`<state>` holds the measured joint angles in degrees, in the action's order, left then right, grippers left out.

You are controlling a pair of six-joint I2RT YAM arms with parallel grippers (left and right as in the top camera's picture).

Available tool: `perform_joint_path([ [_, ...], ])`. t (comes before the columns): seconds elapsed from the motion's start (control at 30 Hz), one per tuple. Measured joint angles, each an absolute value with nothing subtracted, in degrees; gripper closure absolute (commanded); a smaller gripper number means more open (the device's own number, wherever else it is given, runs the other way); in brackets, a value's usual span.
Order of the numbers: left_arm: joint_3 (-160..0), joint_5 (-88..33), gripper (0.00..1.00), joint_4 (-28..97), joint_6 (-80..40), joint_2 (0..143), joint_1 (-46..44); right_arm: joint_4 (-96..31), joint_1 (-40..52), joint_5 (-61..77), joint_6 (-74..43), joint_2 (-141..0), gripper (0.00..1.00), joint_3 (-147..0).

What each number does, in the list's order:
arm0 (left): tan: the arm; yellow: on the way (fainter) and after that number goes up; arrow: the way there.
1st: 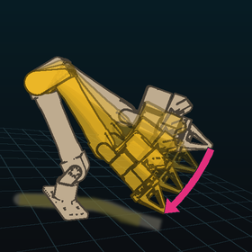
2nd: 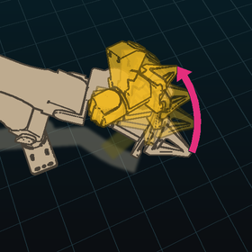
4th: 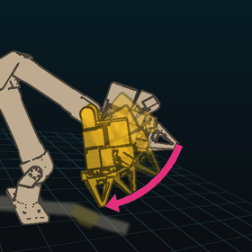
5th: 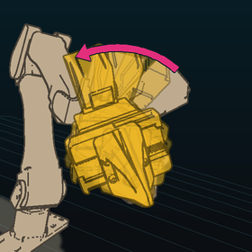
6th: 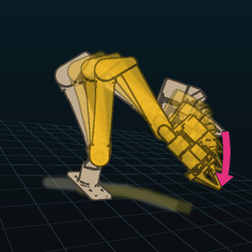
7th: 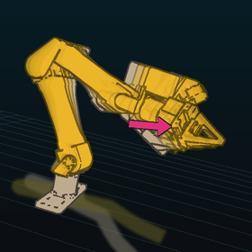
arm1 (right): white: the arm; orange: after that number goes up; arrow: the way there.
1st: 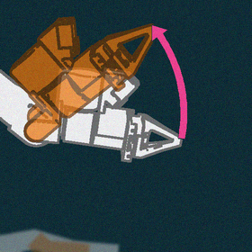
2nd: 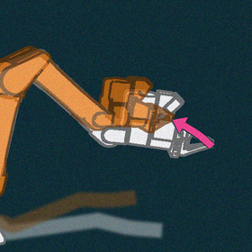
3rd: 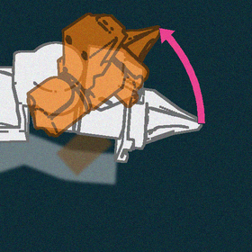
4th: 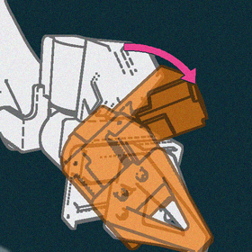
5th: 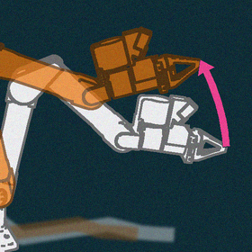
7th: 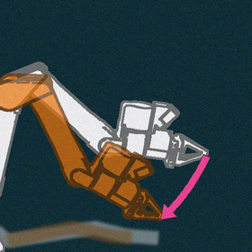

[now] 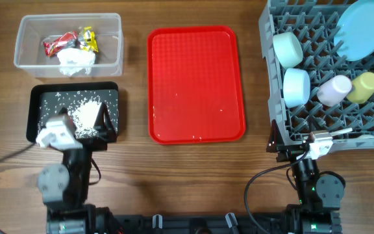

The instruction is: Sort waste into correct bins and load items into the dishwasher rack

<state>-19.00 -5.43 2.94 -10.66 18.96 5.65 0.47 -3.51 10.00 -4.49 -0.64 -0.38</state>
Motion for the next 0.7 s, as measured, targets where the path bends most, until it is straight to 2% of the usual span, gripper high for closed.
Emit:
perform_joint_path([
  [0.33,-10.4,-5.4,0.0,1.7,-10.7,2.2,5.7,0.5,-3.5,10.0,-4.5,-0.7,0.0,-0.4],
  [0.7,-8.1,-5.4,0.0,-0.3,-10.6,0.8,5.7,0.5,-3.5,10.0,-4.5,-0.7,0.0,-0.4],
])
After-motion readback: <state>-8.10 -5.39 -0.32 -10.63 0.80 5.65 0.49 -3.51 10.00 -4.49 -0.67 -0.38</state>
